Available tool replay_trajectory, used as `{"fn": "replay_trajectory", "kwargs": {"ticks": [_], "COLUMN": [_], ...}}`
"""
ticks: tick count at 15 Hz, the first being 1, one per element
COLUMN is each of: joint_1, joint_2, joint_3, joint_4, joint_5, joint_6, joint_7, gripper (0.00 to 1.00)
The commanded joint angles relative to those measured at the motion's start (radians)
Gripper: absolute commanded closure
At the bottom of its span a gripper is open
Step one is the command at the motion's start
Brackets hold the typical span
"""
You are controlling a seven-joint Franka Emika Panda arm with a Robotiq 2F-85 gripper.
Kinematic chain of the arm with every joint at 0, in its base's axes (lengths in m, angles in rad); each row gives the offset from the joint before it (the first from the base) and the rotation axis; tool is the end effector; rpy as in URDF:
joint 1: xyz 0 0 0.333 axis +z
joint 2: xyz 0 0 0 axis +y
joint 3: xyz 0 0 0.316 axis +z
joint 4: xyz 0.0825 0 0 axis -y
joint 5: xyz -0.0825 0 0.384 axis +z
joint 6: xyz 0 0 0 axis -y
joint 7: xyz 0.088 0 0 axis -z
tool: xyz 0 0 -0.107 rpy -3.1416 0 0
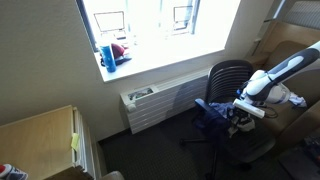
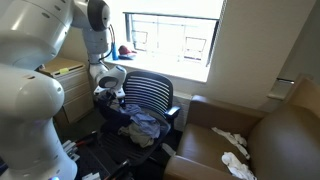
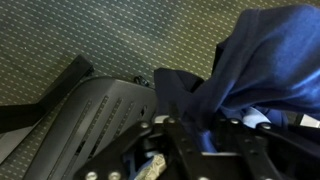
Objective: Move the t-shirt from the armrest to the seat of the chair
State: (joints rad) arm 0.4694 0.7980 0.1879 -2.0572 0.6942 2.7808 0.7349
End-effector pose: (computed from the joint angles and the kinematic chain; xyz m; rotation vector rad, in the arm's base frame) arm 0.4422 0.3170 0.0370 -2.6768 1.1232 0.4363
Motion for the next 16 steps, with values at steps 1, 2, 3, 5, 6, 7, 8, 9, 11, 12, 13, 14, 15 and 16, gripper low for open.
{"fn": "replay_trajectory", "kwargs": {"ticks": [1, 2, 3, 5, 6, 7, 8, 9, 11, 12, 13, 14, 15, 16], "joint_1": [-0.047, -0.051, -0.055, -0.067, -0.070, -0.081, -0.089, -0.096, -0.105, -0.080, -0.041, -0.015, 0.008, 0.037], "joint_2": [0.004, 0.003, -0.002, -0.032, -0.061, -0.107, -0.168, -0.201, -0.280, -0.327, -0.377, -0.421, -0.464, -0.511], "joint_3": [0.034, 0.033, 0.034, 0.034, 0.031, 0.040, 0.049, 0.065, 0.102, 0.091, 0.059, 0.044, 0.029, 0.013], "joint_4": [-0.015, -0.016, -0.017, -0.028, -0.040, -0.059, -0.084, -0.091, -0.107, -0.119, -0.139, -0.159, -0.176, -0.191], "joint_5": [0.009, 0.009, 0.010, 0.014, 0.012, 0.020, 0.026, 0.029, 0.025, 0.009, -0.008, -0.010, -0.005, 0.026], "joint_6": [0.051, 0.060, 0.069, 0.096, 0.120, 0.153, 0.199, 0.240, 0.308, 0.337, 0.369, 0.413, 0.455, 0.493], "joint_7": [-0.006, -0.003, 0.000, -0.002, -0.003, -0.010, -0.016, -0.023, -0.045, -0.033, -0.009, 0.011, 0.029, 0.058], "gripper": [0.96, 0.98, 1.00, 1.00, 1.00, 0.99, 0.99, 0.99, 0.99, 0.99, 0.99, 0.99, 0.99, 0.99]}}
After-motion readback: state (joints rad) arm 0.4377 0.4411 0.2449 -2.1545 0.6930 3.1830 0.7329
